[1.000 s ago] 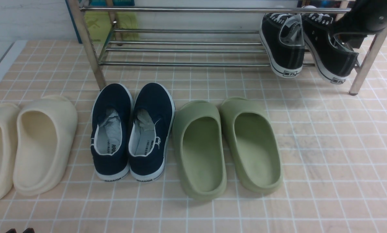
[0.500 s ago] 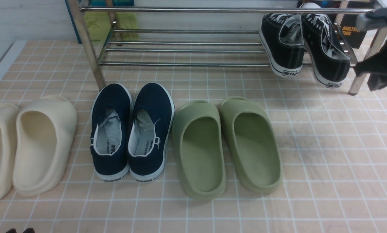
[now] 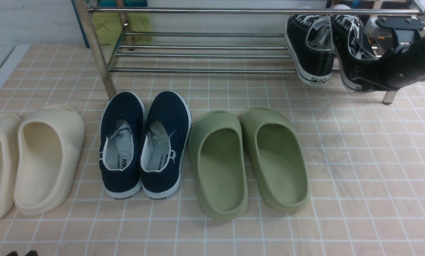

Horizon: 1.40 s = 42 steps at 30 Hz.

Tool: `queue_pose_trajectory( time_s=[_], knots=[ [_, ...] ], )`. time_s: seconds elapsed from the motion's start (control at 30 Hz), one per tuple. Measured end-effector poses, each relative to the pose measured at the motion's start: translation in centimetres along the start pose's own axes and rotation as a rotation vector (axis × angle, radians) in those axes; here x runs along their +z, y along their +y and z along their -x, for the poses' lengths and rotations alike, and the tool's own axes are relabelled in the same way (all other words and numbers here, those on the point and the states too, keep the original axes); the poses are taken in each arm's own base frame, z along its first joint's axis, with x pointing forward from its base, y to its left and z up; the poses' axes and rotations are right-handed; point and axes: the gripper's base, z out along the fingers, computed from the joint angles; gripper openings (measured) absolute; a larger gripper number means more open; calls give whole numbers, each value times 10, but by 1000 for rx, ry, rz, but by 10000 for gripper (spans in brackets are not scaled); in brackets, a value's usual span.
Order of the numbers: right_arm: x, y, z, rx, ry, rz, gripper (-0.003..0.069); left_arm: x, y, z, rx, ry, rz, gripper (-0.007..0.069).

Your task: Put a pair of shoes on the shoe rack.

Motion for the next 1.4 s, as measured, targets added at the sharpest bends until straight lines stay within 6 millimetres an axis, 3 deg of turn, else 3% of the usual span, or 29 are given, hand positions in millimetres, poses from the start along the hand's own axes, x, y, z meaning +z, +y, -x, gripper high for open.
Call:
queue_pose_trajectory(
  time_s=[0.33, 0.5, 0.6, 0.83, 1.0, 1.07, 1.17, 1.2, 1.33, 1.37, 1.4],
  knots=[
    [1, 0, 0, 24, -15, 8, -15, 0, 0, 0, 0, 0, 0, 239],
    [-10, 5, 5, 34, -43, 23, 14, 0, 0, 0, 0, 0, 0, 239],
    [-19, 10, 9, 24, -64, 31, 109, 0, 0, 0, 0, 0, 0, 239],
    [-20, 9, 7, -9, -33, 16, 318, 0, 0, 0, 0, 0, 0, 239],
    [-29, 10, 7, -24, -13, 17, 319, 0, 0, 0, 0, 0, 0, 239],
    [-41, 12, 12, -33, -32, 22, 285, 0, 0, 0, 0, 0, 0, 239],
    [-88, 21, 27, -81, -121, 36, 167, 0, 0, 0, 0, 0, 0, 239],
    [-92, 22, 28, -83, -127, 36, 160, 0, 0, 0, 0, 0, 0, 239],
    [-174, 35, 37, -168, -252, 54, 5, 0, 0, 0, 0, 0, 0, 239],
    [-202, 39, 36, -201, -295, 58, -13, 0, 0, 0, 0, 0, 0, 239],
    [-207, 39, 36, -204, -304, 58, -15, 0, 0, 0, 0, 0, 0, 239]
  ],
)
